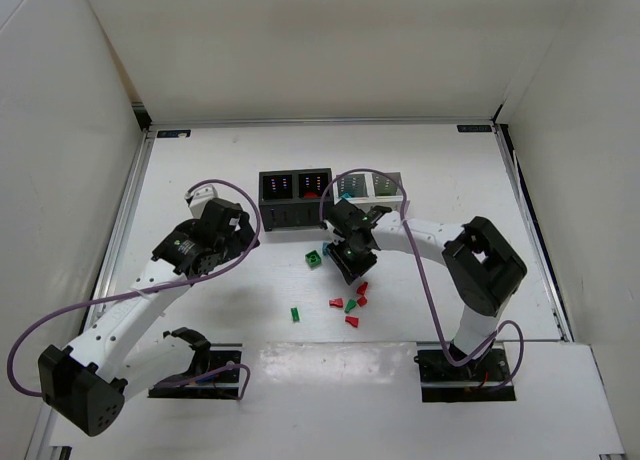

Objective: Sort the legos into containers by color

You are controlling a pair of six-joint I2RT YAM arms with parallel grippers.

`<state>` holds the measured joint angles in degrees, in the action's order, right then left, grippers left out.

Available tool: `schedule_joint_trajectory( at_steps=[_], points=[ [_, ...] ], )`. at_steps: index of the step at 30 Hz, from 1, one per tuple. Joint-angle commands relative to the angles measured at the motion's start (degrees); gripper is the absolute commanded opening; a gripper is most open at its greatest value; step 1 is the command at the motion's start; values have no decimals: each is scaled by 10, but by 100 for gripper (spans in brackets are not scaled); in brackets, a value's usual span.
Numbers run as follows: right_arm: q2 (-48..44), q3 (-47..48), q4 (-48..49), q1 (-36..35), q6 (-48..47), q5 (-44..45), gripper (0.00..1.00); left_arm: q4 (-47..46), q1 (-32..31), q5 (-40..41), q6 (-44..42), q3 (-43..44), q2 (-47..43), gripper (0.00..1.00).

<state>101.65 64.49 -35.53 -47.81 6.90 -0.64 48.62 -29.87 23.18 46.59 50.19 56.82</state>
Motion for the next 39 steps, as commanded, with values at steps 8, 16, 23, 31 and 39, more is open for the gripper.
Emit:
schedule_joint_trajectory(
  at_steps=[8,16,23,31,39],
  points=[
    [-29,45,-17,-11,-8,-5,22,2,-4,13,3,5,-7,100],
    [-73,235,-74,-8,-57,-37,18,23,-2,34,0,13,-24,100],
    [33,433,-81,0,-111,-74,18,31,0,35,-13,19,-38,100],
    [178,633,-121,2,-131,-68,22,42,4,21,-24,22,-61,100],
    [235,688,-111,-4,-130,-34,27,39,5,0,-37,21,-63,100]
  ],
)
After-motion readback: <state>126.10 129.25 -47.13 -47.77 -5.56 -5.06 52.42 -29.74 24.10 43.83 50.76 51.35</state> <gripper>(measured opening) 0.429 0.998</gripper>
